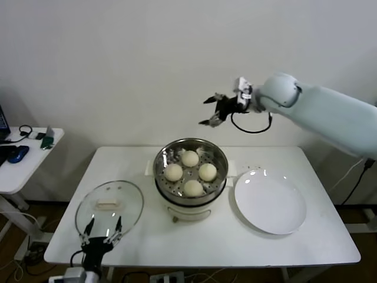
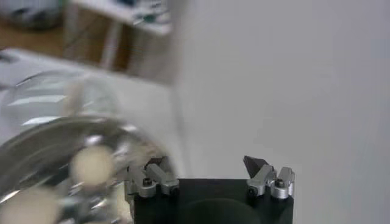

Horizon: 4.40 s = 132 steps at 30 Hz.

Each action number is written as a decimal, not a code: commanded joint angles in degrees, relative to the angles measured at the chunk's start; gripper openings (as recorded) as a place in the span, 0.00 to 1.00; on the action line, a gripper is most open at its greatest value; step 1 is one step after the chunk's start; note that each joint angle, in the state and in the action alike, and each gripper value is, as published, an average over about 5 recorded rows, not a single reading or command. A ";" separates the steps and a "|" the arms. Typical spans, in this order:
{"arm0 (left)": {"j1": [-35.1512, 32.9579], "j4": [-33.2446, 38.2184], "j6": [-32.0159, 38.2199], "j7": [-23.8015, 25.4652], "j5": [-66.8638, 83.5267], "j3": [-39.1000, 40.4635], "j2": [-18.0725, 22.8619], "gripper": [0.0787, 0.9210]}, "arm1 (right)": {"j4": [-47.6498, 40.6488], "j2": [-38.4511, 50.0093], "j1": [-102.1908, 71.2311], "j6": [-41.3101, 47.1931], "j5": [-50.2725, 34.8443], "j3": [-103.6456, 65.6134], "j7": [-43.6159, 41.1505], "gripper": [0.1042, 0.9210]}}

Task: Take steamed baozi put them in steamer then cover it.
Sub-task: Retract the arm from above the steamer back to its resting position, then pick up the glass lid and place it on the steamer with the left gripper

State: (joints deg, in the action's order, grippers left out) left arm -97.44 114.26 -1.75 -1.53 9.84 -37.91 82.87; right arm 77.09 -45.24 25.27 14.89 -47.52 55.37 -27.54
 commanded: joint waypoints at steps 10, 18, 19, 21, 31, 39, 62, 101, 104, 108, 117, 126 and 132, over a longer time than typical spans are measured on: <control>4.29 -2.90 2.34 0.09 -2.91 -0.25 -3.27 0.88 | 17.92 11.58 -88.59 -10.75 11.51 -83.38 22.38 0.88; 5.89 -3.73 5.57 -1.24 -10.69 -1.48 -4.37 0.88 | 18.92 -5.72 -108.12 -25.70 11.64 -95.03 16.30 0.88; 5.75 -3.65 5.76 -1.22 -11.73 -1.59 -4.70 0.88 | 18.55 -7.34 -109.38 -27.28 11.75 -95.09 15.57 0.88; 5.35 -3.58 6.17 -1.63 -14.42 -1.80 -5.33 0.88 | 17.67 -10.27 -111.21 -31.01 11.98 -94.73 14.38 0.88; 3.08 -3.59 4.70 -15.26 -52.33 -2.65 -9.77 0.88 | 16.10 -21.10 -115.63 -43.00 15.94 -91.07 13.92 0.88; 6.15 -15.73 2.51 -20.48 -80.90 0.00 -9.78 0.88 | 15.78 -22.91 -117.15 -43.05 16.81 -89.25 16.79 0.88; 19.98 -32.14 -0.20 -20.61 -92.62 2.16 -8.88 0.88 | 17.74 -25.58 -118.34 -41.37 19.25 -88.09 18.57 0.88; 24.27 -36.98 -1.10 -19.15 -87.10 4.07 -8.61 0.29 | 18.33 -28.10 -118.41 -42.09 21.35 -88.52 18.48 0.88; 23.93 -35.66 -1.16 -19.13 -86.37 4.22 -8.70 0.19 | 18.44 -28.10 -118.30 -42.01 21.42 -88.62 18.55 0.88; 22.95 -31.36 -2.37 -17.89 -82.40 4.30 -10.07 0.08 | 18.80 -28.15 -118.33 -41.68 22.07 -88.84 18.84 0.88; 19.70 -12.09 -10.80 -8.19 -65.62 3.73 -19.63 0.07 | 19.25 -28.36 -118.74 -38.52 27.91 -89.57 22.72 0.88; 22.13 2.97 -25.08 -0.25 -59.29 7.29 -29.99 0.07 | 19.08 -28.90 -118.43 -37.10 30.90 -89.95 25.68 0.88; 31.63 6.36 -35.46 3.81 -63.62 21.01 -29.86 0.07 | 19.52 -29.19 -118.26 -36.87 31.86 -89.53 25.96 0.88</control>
State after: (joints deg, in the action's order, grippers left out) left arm -75.08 107.69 -20.27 -5.80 -55.99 -30.87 58.68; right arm 96.34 -74.34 -93.05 -22.87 -18.09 -34.22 -3.18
